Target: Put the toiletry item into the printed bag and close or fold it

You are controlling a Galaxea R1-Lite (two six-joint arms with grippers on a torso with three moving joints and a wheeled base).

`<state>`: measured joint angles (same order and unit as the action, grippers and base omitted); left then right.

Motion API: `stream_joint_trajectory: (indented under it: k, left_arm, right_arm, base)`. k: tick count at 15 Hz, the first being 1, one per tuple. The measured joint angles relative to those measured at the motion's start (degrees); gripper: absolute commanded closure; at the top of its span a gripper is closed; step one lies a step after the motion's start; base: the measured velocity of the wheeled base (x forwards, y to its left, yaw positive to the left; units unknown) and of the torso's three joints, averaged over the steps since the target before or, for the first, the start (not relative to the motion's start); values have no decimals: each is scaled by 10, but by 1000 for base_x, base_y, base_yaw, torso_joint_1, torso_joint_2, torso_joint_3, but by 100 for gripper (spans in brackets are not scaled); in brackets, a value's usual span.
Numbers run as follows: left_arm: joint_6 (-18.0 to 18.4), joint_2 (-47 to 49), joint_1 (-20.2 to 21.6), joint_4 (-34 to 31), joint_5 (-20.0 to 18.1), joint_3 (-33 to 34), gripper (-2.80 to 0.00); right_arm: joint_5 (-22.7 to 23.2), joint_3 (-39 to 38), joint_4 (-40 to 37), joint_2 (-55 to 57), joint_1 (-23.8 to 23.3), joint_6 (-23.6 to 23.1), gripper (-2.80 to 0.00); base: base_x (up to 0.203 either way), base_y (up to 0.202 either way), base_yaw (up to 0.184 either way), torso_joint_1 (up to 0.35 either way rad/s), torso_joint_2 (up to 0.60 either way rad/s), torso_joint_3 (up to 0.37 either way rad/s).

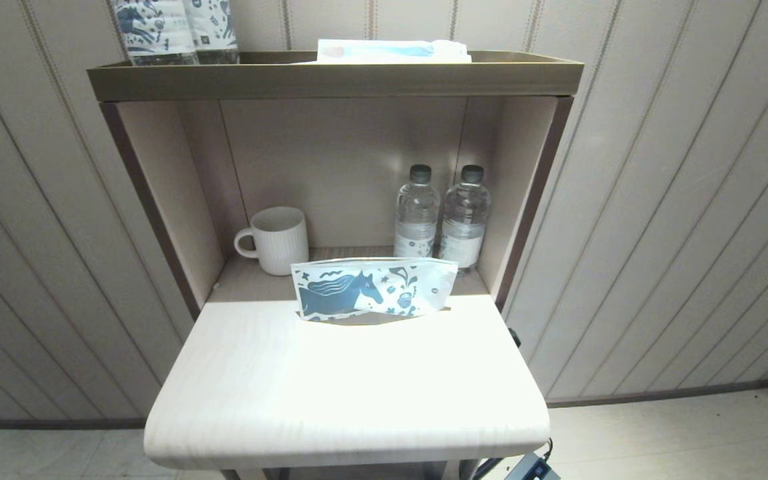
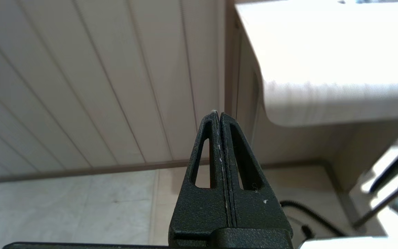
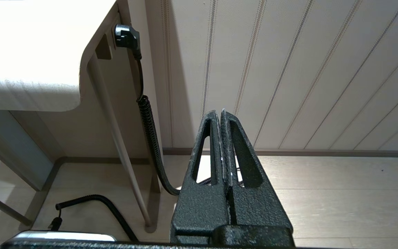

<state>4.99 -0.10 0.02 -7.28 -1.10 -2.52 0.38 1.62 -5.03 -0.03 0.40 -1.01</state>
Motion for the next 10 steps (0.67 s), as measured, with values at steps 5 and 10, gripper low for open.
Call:
stream_joint_trajectory:
  k: [5, 10]
  left_arm:
    - [-5, 1, 0, 58, -2, 23, 0]
    - [-9, 1, 0, 60, -1, 25, 0]
  right_arm:
    - [-1, -2, 3, -1, -1, 3, 0]
    - [-1, -2, 4, -1, -1, 3, 0]
  base:
    - [0, 0, 0, 0, 0, 0]
    - [0, 0, 0, 0, 0, 0]
